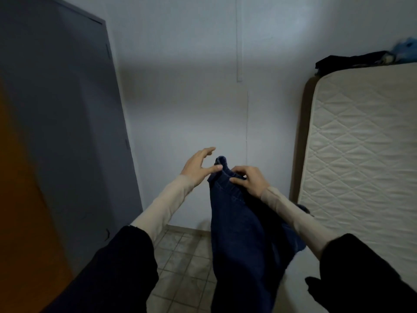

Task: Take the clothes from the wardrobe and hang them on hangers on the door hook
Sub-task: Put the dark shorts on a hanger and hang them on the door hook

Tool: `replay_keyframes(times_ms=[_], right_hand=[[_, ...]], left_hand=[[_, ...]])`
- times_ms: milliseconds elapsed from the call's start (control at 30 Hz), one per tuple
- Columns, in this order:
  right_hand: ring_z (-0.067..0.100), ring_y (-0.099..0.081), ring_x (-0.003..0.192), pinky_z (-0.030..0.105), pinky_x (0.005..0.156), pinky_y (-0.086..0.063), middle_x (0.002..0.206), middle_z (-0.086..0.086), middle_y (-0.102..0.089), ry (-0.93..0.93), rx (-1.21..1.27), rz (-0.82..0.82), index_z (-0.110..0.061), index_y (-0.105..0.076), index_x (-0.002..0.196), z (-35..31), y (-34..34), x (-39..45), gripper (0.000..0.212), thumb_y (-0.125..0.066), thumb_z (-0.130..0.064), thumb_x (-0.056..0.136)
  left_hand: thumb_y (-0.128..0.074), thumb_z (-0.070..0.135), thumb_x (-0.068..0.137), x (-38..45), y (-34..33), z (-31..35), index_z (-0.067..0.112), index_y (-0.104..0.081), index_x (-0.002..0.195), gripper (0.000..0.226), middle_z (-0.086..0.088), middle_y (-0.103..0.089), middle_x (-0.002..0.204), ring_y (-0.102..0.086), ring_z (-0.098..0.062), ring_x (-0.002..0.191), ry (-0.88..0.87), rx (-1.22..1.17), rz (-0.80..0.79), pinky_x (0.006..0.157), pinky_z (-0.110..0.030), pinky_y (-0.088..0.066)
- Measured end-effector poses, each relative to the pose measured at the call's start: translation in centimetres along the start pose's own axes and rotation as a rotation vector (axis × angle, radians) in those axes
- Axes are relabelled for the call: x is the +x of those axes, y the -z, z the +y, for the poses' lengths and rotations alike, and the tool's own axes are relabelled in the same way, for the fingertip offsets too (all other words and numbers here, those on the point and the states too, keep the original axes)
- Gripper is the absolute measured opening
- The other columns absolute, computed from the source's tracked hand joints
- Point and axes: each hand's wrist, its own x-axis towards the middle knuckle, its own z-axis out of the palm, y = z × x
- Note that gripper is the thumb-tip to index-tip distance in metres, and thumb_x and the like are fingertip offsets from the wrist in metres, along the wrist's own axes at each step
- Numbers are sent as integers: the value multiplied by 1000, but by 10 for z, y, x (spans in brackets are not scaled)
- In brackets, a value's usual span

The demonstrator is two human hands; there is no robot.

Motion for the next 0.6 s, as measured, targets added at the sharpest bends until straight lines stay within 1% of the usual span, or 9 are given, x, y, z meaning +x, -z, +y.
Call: replay_keyframes(times_ms=[67, 167, 200, 267, 333, 367, 467, 500, 600], right_hand=[[18, -57, 86, 15, 71, -39, 94, 5, -66, 31, -32, -70, -7, -67, 100, 0, 13, 1, 16, -62, -12, 86], [25, -60, 88, 29, 80, -44, 96, 8, -68, 68, -70, -167, -7, -66, 100, 3, 29, -2, 16, -62, -15, 86], [22, -60, 87, 27, 80, -45, 95, 7, -68, 69, -51, -193, -8, -66, 100, 3, 33, -5, 16, -62, -15, 86], [12, -59, 86, 15, 77, -44, 94, 1, -66, 65, -4, -214, -7, -66, 100, 4, 42, -11, 16, -62, -12, 86], [6, -58, 86, 6, 76, -42, 96, -2, -65, 47, 25, -212, -6, -66, 101, 8, 46, -18, 17, -63, -11, 85], [7, -58, 87, 7, 77, -43, 96, -2, -65, 35, 33, -203, -7, -67, 101, 13, 47, -21, 17, -63, -11, 85], [17, -62, 94, 24, 86, -48, 99, 0, -66, -6, 57, -144, -10, -66, 103, 26, 45, -29, 20, -66, -15, 83], [17, -61, 97, 25, 88, -48, 102, 0, -66, -15, 68, -127, -12, -64, 106, 28, 44, -32, 25, -69, -16, 81], [13, -58, 102, 13, 90, -43, 108, 0, -62, -39, 60, -139, -14, -54, 117, 33, 41, -38, 47, -75, -12, 75]], left_hand=[[-69, 25, 81, 1, -2, 0, 25, -36, 139, 67, -4, -46, 138, -37, -16, 131, -5, -72, -105, 104, -29, -30], [-72, 17, 79, 3, -8, 3, 29, -33, 141, 75, -3, -43, 140, -35, -14, 132, -3, -119, -237, 104, -23, -27], [-73, 15, 78, 5, -11, 4, 28, -33, 140, 75, -3, -43, 140, -36, -14, 131, 1, -138, -271, 104, -22, -27], [-73, 11, 76, 8, -16, 7, 21, -43, 135, 67, -2, -49, 132, -44, -15, 124, 5, -185, -309, 102, -20, -33], [-73, 6, 75, 8, -20, 9, 14, -57, 118, 46, -2, -58, 114, -52, -17, 111, 14, -258, -304, 94, -19, -41], [-73, 4, 75, 8, -22, 10, 13, -61, 107, 36, -2, -61, 105, -54, -18, 106, 19, -295, -283, 92, -21, -43], [-73, 3, 74, 8, -25, 12, 19, -62, 82, 21, 3, -62, 83, -56, -18, 91, -11, -305, -191, 85, -24, -43], [-72, 2, 74, 9, -24, 14, 20, -62, 79, 21, 3, -62, 80, -56, -17, 87, -29, -301, -162, 83, -24, -43], [-73, 3, 74, 11, -16, 22, 20, -63, 80, 21, -4, -63, 83, -57, -20, 87, -85, -306, -95, 87, -32, -45]])
